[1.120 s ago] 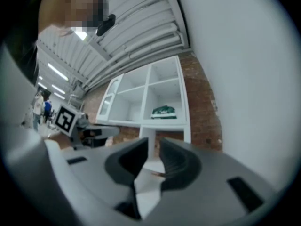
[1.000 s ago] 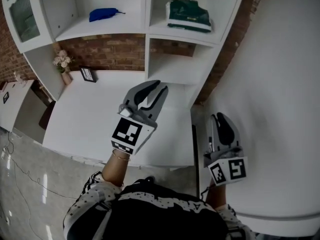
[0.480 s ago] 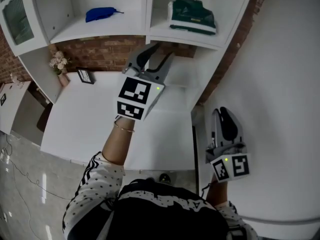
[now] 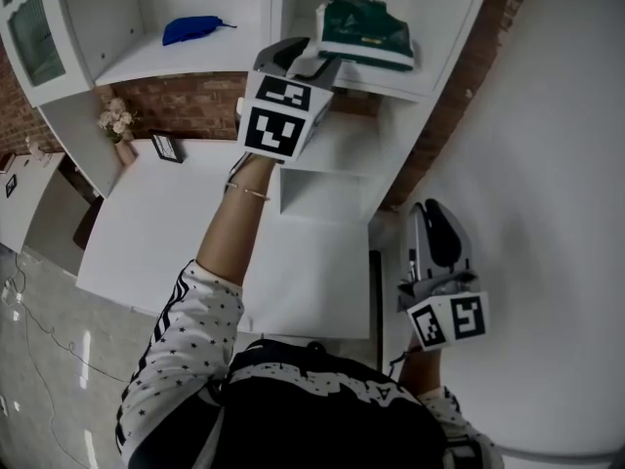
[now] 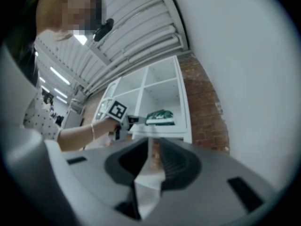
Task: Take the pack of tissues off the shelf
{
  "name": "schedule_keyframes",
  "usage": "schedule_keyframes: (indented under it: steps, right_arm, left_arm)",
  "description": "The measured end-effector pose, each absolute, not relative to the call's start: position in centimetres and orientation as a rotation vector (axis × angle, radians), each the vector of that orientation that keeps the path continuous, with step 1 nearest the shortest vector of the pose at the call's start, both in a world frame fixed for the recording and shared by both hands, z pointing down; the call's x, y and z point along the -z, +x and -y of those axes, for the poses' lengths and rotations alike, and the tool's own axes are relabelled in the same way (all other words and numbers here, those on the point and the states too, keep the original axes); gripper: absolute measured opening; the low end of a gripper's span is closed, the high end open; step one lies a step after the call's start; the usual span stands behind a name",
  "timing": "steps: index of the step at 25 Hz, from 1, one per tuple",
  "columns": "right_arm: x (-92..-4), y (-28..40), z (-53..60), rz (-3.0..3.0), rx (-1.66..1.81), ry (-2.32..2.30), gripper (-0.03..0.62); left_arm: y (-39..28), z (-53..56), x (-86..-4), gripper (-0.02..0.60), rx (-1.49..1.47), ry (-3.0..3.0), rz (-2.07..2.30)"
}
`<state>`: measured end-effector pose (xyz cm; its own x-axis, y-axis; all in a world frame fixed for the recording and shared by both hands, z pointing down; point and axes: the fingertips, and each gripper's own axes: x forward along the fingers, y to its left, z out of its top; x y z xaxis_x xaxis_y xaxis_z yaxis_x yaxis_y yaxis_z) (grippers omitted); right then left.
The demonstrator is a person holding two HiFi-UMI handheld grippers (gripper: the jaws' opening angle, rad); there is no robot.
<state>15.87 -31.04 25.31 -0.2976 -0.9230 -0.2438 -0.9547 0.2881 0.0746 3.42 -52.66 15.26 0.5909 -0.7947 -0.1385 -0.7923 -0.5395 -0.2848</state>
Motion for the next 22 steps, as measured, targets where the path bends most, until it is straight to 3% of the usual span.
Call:
schedule_keyframes:
  steps: [12,16,22]
  right_arm:
    - [-24.6,18.1,32.4,-2.387,-0.341,-1.739,0.078]
    - [-22.4,18.5,34.3,-2.410,-0.419,-1.732,0.078]
    - [-19.2,18.1,37.9,-2.458,-0.491,-1.708,0.095]
  left_arm:
    - [4.0,55.9,-15.1,0.206,0.067,-2.562,-1.371]
    - [4.3,56.0,-15.5,0.129,0.096,-2.553,-1.378]
    - [4.1,55.9,-15.6,0.074,0.109,-2.541,-1.382]
